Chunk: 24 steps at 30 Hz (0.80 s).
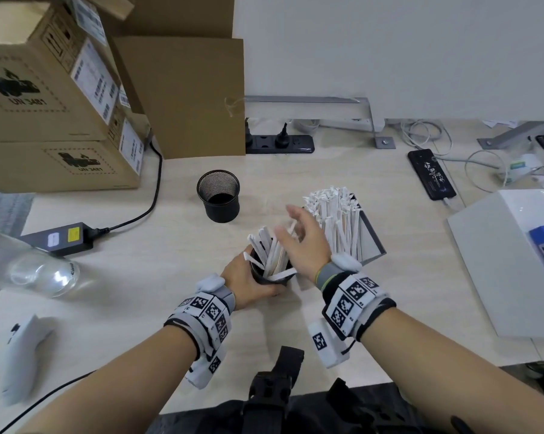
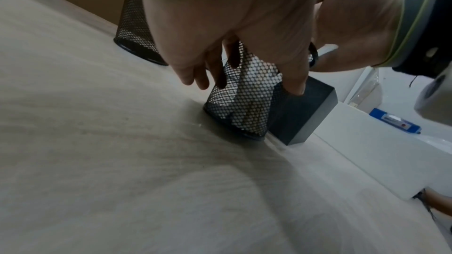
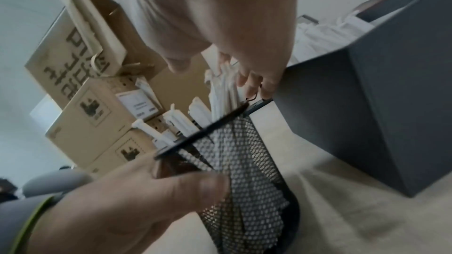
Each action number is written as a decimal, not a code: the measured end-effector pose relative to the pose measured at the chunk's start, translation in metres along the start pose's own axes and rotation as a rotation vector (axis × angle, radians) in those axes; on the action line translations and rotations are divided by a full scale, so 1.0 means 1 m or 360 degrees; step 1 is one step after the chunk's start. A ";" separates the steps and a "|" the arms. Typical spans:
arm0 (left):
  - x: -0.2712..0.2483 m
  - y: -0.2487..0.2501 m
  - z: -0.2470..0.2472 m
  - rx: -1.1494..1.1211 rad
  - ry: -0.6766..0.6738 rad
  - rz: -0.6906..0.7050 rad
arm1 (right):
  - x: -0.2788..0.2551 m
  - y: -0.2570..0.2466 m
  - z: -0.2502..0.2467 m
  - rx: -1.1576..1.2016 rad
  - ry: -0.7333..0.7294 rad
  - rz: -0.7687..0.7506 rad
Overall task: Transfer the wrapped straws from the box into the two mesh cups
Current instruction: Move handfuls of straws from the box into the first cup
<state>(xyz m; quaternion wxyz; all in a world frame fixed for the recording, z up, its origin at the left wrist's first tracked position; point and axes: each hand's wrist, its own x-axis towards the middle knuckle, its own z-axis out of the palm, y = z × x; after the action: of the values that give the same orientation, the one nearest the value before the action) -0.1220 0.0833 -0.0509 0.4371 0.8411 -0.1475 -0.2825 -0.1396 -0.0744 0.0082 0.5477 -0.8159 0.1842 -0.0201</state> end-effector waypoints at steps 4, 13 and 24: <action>0.005 0.006 -0.005 -0.0186 0.0122 -0.0116 | -0.001 -0.005 -0.013 0.0201 0.0056 0.0116; 0.001 0.029 -0.005 0.0172 0.0059 0.0003 | -0.013 -0.006 -0.014 -0.0128 -0.0078 0.0248; -0.008 0.018 0.001 0.0062 0.0057 0.0268 | -0.004 -0.006 0.005 -0.0179 0.0042 -0.0126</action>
<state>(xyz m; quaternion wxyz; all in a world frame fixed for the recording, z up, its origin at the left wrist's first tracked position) -0.1289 0.0763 -0.0337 0.4455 0.8389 -0.2153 -0.2266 -0.1408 -0.0667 0.0129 0.4973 -0.8517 0.1598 -0.0422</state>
